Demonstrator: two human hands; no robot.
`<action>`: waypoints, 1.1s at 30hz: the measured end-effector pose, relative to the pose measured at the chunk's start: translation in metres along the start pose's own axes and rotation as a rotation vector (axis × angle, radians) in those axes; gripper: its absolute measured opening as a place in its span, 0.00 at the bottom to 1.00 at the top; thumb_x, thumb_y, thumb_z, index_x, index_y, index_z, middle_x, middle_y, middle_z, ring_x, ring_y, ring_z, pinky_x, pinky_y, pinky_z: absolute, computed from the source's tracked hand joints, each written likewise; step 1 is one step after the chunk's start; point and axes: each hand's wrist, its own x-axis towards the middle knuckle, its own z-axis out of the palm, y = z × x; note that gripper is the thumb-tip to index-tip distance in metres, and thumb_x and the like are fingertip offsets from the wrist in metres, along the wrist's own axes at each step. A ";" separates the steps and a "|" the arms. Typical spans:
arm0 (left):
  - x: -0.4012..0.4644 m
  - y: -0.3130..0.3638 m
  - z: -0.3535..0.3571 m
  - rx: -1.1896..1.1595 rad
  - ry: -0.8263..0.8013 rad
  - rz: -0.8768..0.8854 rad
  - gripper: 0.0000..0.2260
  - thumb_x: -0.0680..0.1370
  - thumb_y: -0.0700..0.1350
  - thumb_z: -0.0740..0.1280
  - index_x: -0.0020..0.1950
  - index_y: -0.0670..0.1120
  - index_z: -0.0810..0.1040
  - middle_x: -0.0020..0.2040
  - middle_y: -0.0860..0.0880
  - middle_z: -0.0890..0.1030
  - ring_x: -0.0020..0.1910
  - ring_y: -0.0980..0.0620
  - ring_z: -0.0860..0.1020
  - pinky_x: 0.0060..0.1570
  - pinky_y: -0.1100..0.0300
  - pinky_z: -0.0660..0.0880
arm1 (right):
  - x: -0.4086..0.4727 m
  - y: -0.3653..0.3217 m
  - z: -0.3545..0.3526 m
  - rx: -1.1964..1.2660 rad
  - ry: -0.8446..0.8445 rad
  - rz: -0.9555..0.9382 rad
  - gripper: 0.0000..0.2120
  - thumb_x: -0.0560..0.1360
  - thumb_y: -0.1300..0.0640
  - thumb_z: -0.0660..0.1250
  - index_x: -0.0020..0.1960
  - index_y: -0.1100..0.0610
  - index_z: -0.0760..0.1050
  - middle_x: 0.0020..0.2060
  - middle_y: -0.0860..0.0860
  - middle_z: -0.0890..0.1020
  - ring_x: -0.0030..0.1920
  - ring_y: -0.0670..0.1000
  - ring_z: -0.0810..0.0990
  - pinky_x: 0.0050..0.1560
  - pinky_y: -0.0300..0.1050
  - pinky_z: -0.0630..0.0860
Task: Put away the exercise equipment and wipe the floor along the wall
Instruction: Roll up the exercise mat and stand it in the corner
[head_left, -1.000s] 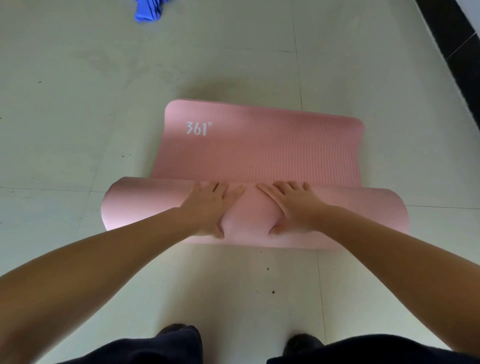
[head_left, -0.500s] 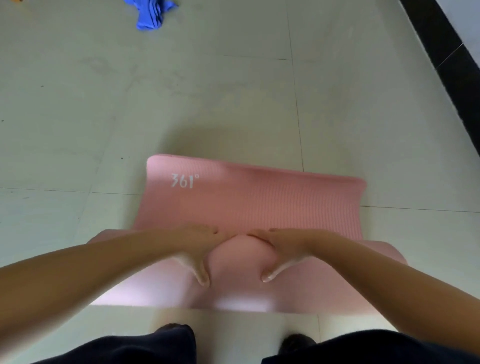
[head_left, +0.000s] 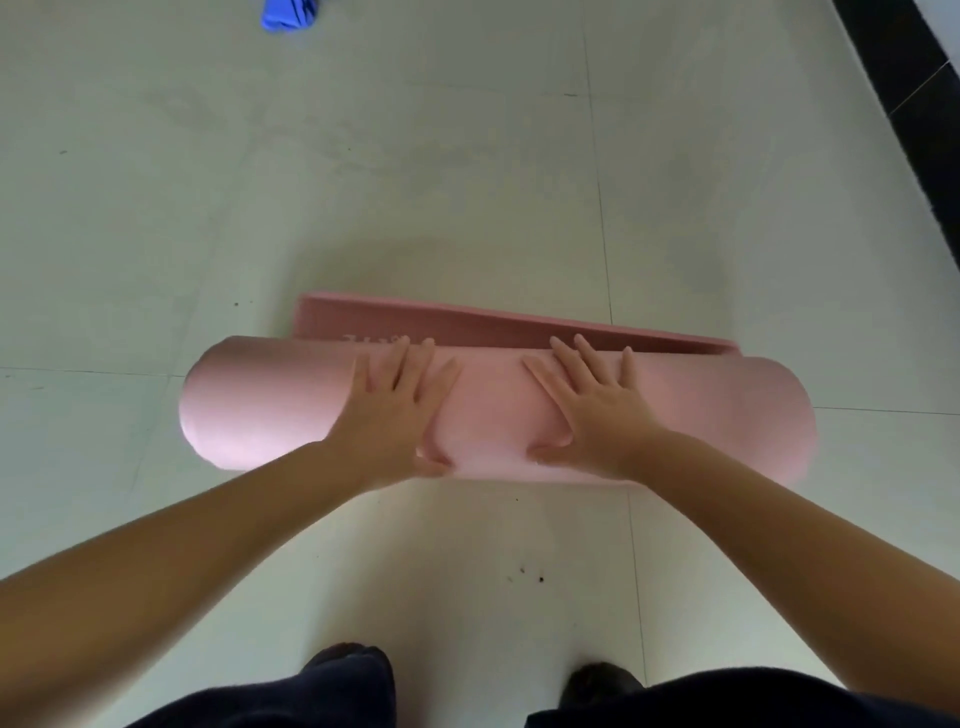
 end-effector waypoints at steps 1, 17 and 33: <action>0.002 0.000 -0.002 0.024 0.027 -0.005 0.57 0.58 0.73 0.69 0.76 0.47 0.48 0.74 0.36 0.62 0.72 0.33 0.63 0.61 0.32 0.64 | 0.002 0.001 0.000 -0.020 -0.012 -0.007 0.51 0.68 0.29 0.61 0.76 0.45 0.33 0.77 0.53 0.38 0.76 0.58 0.35 0.70 0.72 0.41; 0.001 0.011 -0.027 0.025 -0.106 0.035 0.47 0.65 0.65 0.68 0.76 0.49 0.52 0.64 0.43 0.68 0.59 0.41 0.69 0.58 0.47 0.65 | 0.009 0.008 -0.021 -0.014 -0.098 -0.095 0.50 0.62 0.34 0.72 0.75 0.41 0.47 0.66 0.51 0.65 0.63 0.57 0.66 0.67 0.55 0.63; 0.040 -0.059 -0.044 -0.165 -0.028 -0.247 0.30 0.77 0.63 0.56 0.75 0.49 0.59 0.73 0.45 0.65 0.71 0.45 0.64 0.71 0.42 0.52 | 0.037 0.005 -0.039 0.201 0.199 0.000 0.28 0.77 0.48 0.62 0.75 0.50 0.59 0.74 0.54 0.61 0.74 0.56 0.58 0.73 0.54 0.55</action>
